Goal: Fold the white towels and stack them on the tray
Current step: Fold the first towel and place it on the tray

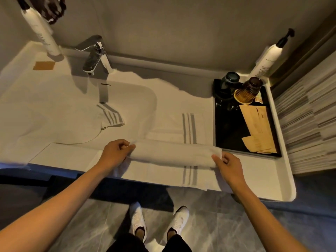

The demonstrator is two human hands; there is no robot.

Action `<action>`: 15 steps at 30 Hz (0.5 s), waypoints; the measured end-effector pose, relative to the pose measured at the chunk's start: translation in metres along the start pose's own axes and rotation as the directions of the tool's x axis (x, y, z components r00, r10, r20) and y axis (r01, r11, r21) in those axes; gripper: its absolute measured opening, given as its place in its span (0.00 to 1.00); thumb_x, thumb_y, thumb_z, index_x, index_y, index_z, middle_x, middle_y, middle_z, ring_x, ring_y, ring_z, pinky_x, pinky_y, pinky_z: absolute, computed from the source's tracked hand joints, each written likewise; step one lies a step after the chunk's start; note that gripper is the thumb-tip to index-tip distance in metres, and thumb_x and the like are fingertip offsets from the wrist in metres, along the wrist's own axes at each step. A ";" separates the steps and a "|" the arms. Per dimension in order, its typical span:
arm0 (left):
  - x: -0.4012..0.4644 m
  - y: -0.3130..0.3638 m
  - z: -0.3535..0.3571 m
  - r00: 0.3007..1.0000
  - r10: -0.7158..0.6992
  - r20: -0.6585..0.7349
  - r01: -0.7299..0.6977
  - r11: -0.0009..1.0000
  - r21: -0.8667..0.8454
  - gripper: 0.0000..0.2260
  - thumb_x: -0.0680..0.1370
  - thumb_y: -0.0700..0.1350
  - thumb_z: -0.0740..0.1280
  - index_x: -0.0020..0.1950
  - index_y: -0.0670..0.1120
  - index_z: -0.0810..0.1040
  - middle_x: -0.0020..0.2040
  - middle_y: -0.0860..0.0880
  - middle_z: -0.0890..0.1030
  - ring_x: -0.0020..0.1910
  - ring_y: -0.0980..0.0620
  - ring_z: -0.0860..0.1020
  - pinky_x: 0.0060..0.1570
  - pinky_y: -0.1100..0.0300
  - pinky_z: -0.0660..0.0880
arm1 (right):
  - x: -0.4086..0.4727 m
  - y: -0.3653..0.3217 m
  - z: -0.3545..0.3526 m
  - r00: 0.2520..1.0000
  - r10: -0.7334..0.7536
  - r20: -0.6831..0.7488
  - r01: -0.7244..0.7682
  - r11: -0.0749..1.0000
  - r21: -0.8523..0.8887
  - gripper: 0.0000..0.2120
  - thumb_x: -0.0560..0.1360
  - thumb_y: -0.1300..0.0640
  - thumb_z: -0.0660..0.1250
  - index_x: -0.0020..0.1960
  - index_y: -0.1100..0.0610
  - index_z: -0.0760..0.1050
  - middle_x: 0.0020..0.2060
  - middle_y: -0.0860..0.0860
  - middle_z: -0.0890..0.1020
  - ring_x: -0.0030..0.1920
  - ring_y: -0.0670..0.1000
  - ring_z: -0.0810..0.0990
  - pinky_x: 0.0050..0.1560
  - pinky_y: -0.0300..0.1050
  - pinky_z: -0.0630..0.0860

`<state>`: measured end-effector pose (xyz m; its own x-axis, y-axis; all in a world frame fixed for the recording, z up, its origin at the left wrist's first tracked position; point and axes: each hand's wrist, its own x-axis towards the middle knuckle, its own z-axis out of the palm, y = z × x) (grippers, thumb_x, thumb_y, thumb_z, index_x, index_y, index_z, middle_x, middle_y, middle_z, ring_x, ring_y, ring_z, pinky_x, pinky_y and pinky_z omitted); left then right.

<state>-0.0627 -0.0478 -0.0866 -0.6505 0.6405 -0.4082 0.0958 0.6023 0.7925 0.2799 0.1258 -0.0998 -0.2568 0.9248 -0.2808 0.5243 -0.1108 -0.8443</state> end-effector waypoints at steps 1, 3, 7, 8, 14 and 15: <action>0.003 0.001 0.001 1.000 -0.006 -0.019 0.007 1.000 0.028 0.09 0.76 0.46 0.73 0.36 0.48 0.81 0.35 0.47 0.82 0.38 0.48 0.79 0.43 0.52 0.75 | 0.004 0.002 0.003 0.999 0.040 -0.030 -0.040 0.999 -0.005 0.05 0.75 0.51 0.71 0.43 0.52 0.81 0.40 0.51 0.84 0.45 0.55 0.83 0.50 0.62 0.81; 0.005 0.003 0.006 0.999 0.009 -0.039 -0.003 0.989 0.150 0.09 0.76 0.47 0.72 0.37 0.48 0.81 0.37 0.48 0.82 0.41 0.48 0.79 0.42 0.56 0.72 | 0.008 0.001 0.008 0.994 0.083 -0.068 -0.088 0.993 -0.077 0.08 0.74 0.51 0.72 0.42 0.55 0.80 0.39 0.52 0.83 0.44 0.56 0.82 0.51 0.58 0.81; 0.012 -0.001 0.018 0.998 -0.003 -0.068 0.022 0.961 0.274 0.10 0.77 0.49 0.71 0.41 0.45 0.82 0.40 0.45 0.83 0.45 0.44 0.80 0.43 0.56 0.70 | 0.008 -0.003 0.017 0.984 0.111 -0.141 -0.140 0.965 -0.221 0.15 0.76 0.51 0.70 0.41 0.64 0.77 0.37 0.56 0.81 0.42 0.59 0.80 0.44 0.47 0.74; 0.012 -0.002 0.020 0.998 0.005 -0.067 0.015 0.954 0.300 0.09 0.77 0.50 0.70 0.43 0.45 0.81 0.41 0.45 0.83 0.46 0.43 0.80 0.43 0.56 0.70 | 0.006 -0.004 0.018 0.981 0.115 -0.156 -0.149 0.963 -0.226 0.14 0.76 0.51 0.70 0.42 0.63 0.77 0.38 0.56 0.81 0.43 0.60 0.80 0.44 0.48 0.74; -0.023 0.015 0.035 0.880 0.436 -0.190 -0.297 0.816 0.496 0.12 0.80 0.44 0.65 0.62 0.43 0.77 0.60 0.43 0.78 0.56 0.43 0.76 0.55 0.50 0.72 | -0.023 -0.023 0.031 0.922 -0.316 -0.225 0.230 0.912 -0.340 0.08 0.79 0.55 0.66 0.57 0.54 0.72 0.54 0.54 0.76 0.51 0.51 0.76 0.53 0.49 0.74; -0.031 0.019 0.045 0.819 0.564 -0.106 -0.426 0.721 0.546 0.12 0.80 0.43 0.63 0.62 0.42 0.78 0.62 0.42 0.78 0.58 0.42 0.76 0.59 0.50 0.70 | -0.025 -0.028 0.037 0.877 -0.466 -0.119 0.380 0.822 -0.424 0.07 0.79 0.58 0.64 0.56 0.55 0.74 0.54 0.54 0.77 0.51 0.53 0.76 0.53 0.50 0.74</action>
<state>-0.0065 -0.0348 -0.0792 -0.5586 0.8137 0.1610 0.7579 0.4218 0.4977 0.2418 0.0922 -0.0862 -0.3731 0.9056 0.2018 0.6777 0.4146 -0.6073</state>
